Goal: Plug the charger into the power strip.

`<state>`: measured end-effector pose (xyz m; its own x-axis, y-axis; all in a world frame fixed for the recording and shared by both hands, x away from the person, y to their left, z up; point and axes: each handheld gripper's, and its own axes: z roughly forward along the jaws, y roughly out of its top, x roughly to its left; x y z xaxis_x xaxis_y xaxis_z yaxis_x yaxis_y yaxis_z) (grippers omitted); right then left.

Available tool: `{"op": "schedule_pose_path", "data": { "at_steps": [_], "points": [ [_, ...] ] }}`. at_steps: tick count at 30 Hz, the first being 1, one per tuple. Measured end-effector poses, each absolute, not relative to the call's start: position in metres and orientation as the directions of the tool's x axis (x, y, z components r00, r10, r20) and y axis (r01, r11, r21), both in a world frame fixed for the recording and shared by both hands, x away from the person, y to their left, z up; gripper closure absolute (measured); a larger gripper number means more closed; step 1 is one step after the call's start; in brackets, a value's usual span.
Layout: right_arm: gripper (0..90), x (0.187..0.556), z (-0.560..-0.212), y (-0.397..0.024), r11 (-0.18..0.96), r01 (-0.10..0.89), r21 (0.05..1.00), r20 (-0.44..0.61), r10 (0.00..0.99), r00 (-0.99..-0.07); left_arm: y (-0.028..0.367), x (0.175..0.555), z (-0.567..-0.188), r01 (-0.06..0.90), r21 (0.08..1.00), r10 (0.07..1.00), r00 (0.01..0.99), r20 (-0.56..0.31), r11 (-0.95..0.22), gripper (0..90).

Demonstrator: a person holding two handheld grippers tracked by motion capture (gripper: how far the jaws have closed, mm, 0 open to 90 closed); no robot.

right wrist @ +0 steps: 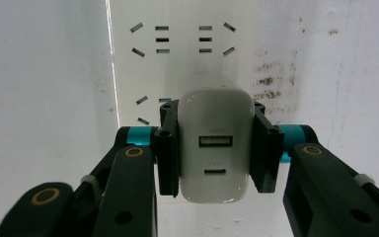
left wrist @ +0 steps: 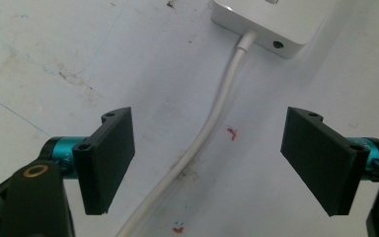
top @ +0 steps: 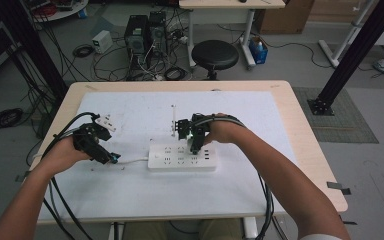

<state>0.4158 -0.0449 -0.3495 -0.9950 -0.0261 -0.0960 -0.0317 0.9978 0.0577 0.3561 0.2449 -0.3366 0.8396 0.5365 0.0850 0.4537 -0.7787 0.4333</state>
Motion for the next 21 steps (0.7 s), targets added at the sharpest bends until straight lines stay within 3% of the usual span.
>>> {"op": "schedule_pose_path", "data": {
  "at_steps": [10,13,16,21],
  "points": [
    [62.3,0.4107,-0.3506,-0.0437,0.998,-0.047,0.050,-0.128,-0.040,-0.991,0.2444,0.3554,-0.3386,0.460,0.444,0.543,0.837,0.074,-0.769,20.8],
    [62.2,0.4058,-0.3591,-0.0405,0.999,-0.048,0.005,-0.153,-0.047,-0.987,0.2444,0.3561,-0.3391,0.454,0.438,0.534,0.842,0.074,-0.776,20.8],
    [62.3,0.4111,-0.3591,-0.0449,0.999,-0.014,0.042,-0.122,-0.009,-0.993,0.2452,0.3566,-0.3411,0.459,0.437,0.538,0.840,0.072,-0.774,20.7],
    [62.1,0.4143,-0.3591,-0.0427,0.999,-0.017,0.028,-0.106,-0.014,-0.994,0.2463,0.3579,-0.3444,0.465,0.439,0.543,0.838,0.062,-0.769,20.8]
  ]
}}
